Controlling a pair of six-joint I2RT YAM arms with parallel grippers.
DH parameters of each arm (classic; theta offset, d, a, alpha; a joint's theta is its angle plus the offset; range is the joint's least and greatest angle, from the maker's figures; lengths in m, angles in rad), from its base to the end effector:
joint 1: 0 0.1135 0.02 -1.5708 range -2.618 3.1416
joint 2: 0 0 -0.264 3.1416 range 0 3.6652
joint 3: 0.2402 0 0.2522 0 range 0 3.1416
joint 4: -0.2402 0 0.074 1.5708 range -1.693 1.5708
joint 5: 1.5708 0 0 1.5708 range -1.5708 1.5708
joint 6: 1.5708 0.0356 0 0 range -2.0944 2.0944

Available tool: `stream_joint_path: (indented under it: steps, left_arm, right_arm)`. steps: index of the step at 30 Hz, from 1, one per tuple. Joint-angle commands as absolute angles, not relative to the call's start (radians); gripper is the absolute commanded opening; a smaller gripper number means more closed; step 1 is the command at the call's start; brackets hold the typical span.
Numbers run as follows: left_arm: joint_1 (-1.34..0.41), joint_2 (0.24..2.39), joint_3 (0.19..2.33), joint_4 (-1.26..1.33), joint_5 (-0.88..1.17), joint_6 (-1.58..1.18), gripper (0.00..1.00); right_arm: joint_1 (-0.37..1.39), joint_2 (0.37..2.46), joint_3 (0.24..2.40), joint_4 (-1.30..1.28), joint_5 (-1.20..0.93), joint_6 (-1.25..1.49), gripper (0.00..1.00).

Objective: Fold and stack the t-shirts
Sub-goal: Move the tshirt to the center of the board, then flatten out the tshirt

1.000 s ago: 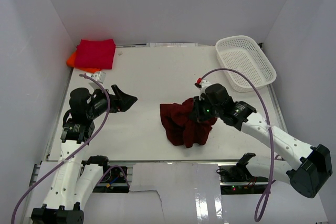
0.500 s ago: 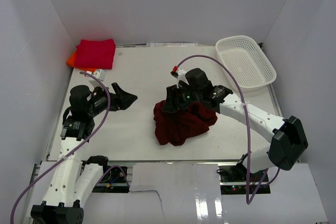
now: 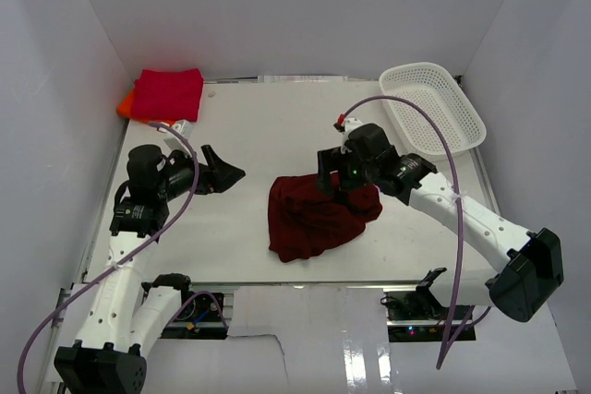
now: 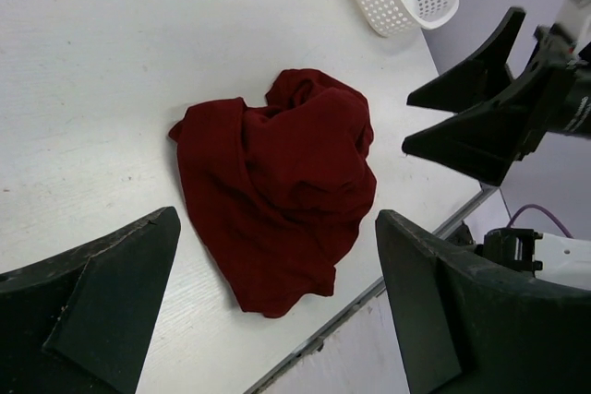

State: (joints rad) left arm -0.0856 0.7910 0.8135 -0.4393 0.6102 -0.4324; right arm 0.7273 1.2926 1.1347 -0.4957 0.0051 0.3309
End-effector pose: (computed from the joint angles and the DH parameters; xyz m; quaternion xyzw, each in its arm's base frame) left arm 0.1699 -0.0351 0.3249 0.0235 0.8157 -0.3766 0.4385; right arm 0.2136 0.1899 0.3214 -0.1754 0.8793 0.2215 0.3833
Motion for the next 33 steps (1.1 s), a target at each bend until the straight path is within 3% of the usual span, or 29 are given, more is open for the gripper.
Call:
stream_joint_path:
  steps: [1,7,16,23,24,25,28,33]
  left_arm:
    - [-0.087,0.821,0.804,-0.420,0.687,-0.425,0.95]
    - [-0.118,0.925,0.781,-0.405,0.695,-0.448,0.86]
    - [-0.304,1.049,0.804,-0.328,0.584,-0.541,0.85]
    - [-0.319,1.046,0.838,-0.342,0.561,-0.531,0.86]
    - [-0.319,1.045,0.839,-0.348,0.558,-0.528,0.86]
    - [-0.319,1.039,0.841,-0.353,0.555,-0.523,0.86]
    - [-0.319,1.035,0.839,-0.365,0.554,-0.520,0.86]
    - [-0.321,1.038,0.838,-0.367,0.555,-0.523,0.86]
  right_arm:
    - [0.712,1.232,1.036,-0.577,0.046,0.383,0.97]
    - [0.563,1.184,0.864,-0.555,-0.106,0.390,1.00]
    - [0.480,1.314,0.867,-0.465,-0.190,0.339,0.95]
    - [0.480,1.495,0.922,-0.352,-0.196,0.324,0.91]
    - [0.482,1.505,0.926,-0.341,-0.196,0.324,0.86]
    - [0.482,1.515,0.934,-0.333,-0.198,0.325,0.54]
    - [0.480,1.555,0.986,-0.325,-0.235,0.325,0.08]
    - [0.488,1.575,1.115,-0.296,-0.414,0.351,0.08]
